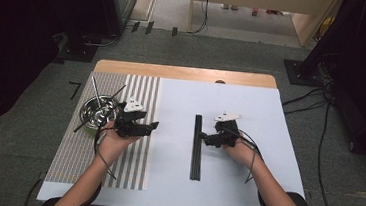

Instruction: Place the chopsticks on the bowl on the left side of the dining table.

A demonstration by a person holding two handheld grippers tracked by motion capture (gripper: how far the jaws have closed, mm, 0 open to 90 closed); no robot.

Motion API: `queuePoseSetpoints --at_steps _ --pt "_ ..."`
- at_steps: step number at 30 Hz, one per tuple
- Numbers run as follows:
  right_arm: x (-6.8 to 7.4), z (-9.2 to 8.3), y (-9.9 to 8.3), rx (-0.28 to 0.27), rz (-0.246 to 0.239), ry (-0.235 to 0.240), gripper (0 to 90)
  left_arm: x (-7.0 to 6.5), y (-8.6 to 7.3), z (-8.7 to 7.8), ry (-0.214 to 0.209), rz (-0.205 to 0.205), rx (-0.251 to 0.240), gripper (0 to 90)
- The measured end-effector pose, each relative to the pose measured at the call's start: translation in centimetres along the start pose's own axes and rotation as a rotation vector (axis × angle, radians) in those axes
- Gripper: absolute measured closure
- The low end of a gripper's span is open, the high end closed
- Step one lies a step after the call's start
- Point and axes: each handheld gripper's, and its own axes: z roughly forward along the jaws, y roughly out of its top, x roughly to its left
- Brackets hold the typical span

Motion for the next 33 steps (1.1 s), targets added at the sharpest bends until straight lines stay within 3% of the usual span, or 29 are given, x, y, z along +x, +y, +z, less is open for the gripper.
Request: queuePoseSetpoints --at_steps 22,33 --pt "0.0 0.0 0.0 0.000 -0.001 0.000 11.0 -1.8 0.1 1.4 -0.012 0.034 0.011 36.4" --pt "0.0 0.0 0.0 0.000 -0.001 0.000 11.0 -2.3 0.0 1.8 -0.011 0.030 0.010 36.2"
